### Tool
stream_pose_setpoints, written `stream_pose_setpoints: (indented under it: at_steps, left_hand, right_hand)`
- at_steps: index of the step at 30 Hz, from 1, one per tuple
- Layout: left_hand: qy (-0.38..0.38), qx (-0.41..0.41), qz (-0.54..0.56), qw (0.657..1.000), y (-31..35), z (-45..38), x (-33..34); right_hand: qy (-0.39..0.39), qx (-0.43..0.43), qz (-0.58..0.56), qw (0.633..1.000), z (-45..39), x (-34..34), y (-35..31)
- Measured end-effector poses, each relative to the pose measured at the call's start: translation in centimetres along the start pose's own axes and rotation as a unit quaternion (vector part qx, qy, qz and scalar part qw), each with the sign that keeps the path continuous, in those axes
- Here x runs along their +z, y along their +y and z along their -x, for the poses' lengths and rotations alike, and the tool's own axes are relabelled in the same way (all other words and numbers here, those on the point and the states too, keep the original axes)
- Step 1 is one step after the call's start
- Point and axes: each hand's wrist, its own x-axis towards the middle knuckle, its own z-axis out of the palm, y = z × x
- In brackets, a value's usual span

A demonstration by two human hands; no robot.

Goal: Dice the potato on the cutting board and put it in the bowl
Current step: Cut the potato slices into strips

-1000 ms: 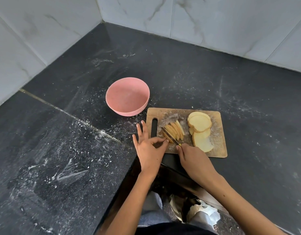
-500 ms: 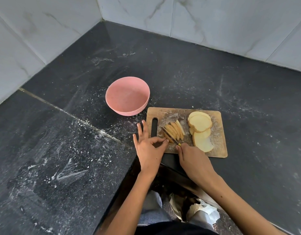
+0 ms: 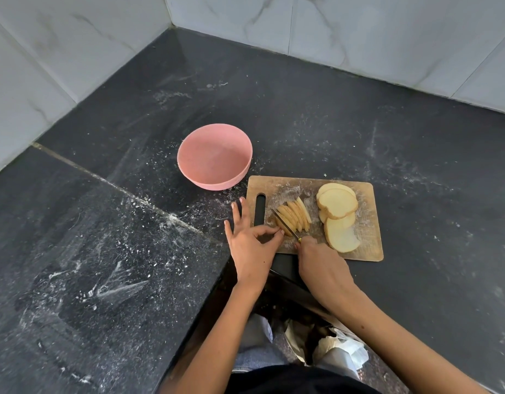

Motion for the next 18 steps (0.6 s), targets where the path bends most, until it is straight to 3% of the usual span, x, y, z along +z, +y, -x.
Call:
stream_pose_setpoints:
  at_steps: [11,18]
  left_hand:
    - [-0.074,-0.018,-0.067,0.995,0.5,-1.0,-1.4]
    - [-0.080,-0.039,-0.087,0.992,1.4,-1.3,-1.6]
  right_hand:
    - [-0.015,-0.024,-0.002,1.000,-0.7,-0.1,0.3]
    - [-0.039,-0.046,-0.031,0.998,-1.6,-0.9,1.1]
